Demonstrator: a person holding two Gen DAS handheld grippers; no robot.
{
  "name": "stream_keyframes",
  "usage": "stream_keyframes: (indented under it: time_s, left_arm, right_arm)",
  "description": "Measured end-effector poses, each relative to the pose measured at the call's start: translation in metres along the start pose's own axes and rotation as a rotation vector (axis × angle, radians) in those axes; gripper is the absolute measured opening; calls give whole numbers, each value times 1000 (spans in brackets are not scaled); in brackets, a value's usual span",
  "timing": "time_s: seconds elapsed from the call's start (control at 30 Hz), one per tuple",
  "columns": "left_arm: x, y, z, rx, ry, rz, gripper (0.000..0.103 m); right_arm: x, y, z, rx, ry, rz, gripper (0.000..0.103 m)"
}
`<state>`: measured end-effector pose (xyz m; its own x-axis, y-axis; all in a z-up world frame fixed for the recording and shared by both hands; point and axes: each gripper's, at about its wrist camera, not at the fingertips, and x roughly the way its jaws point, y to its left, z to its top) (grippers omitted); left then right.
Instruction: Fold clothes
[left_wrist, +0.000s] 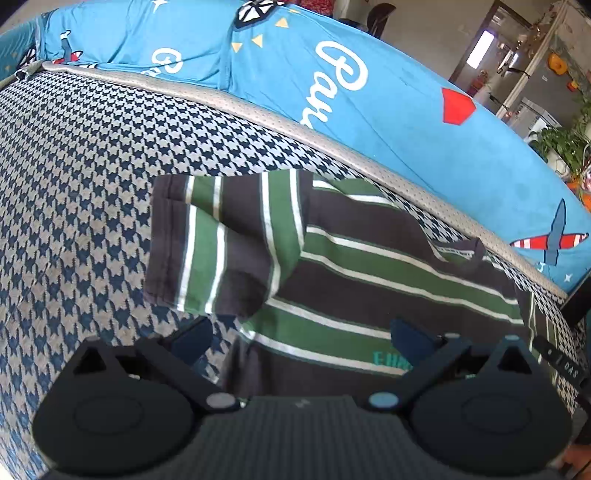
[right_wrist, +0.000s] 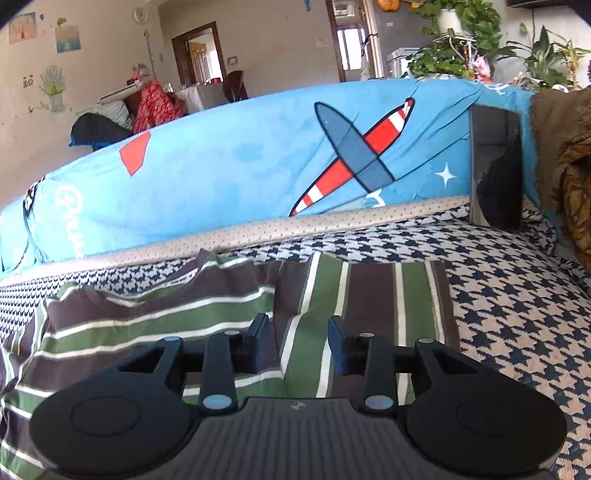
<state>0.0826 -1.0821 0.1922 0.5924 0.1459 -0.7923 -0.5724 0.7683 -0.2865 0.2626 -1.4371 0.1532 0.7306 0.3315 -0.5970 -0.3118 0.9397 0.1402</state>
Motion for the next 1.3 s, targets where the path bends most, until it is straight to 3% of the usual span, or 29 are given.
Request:
stream_keyframes:
  time_s: [0.1, 0.27, 0.4, 0.5, 0.63, 0.87, 1.07, 1.17, 1.23, 1.3]
  left_arm:
    - [1, 19, 15, -46, -21, 27, 103]
    - [4, 51, 38, -116, -51, 68, 103]
    - [16, 70, 49, -162, -24, 55, 103]
    - [27, 75, 52, -166, -12, 87, 103]
    - [43, 81, 55, -176, 4, 104, 103]
    - [61, 92, 59, -213, 14, 44, 103]
    - [74, 91, 57, -122, 22, 37, 103]
    - [75, 85, 57, -64, 15, 29, 87]
    - [77, 79, 58, -38, 17, 45, 66]
    - [78, 78, 58, -28, 27, 47, 55]
  right_arm:
    - [15, 3, -8, -27, 81, -32, 37]
    - [9, 9, -9, -49, 52, -69, 37]
    - [-1, 15, -4, -23, 19, -65, 38]
    - [-12, 22, -1, 24, 9, -35, 39]
    - [-30, 35, 1, 106, 4, 38, 53]
    - [-47, 52, -15, 323, 34, 171, 63]
    - [-37, 70, -19, 273, 81, 214, 63]
    - [-34, 87, -21, 185, 100, 252, 63]
    - [-34, 97, -24, 144, 108, 268, 63]
    - [-33, 103, -26, 124, 116, 281, 63]
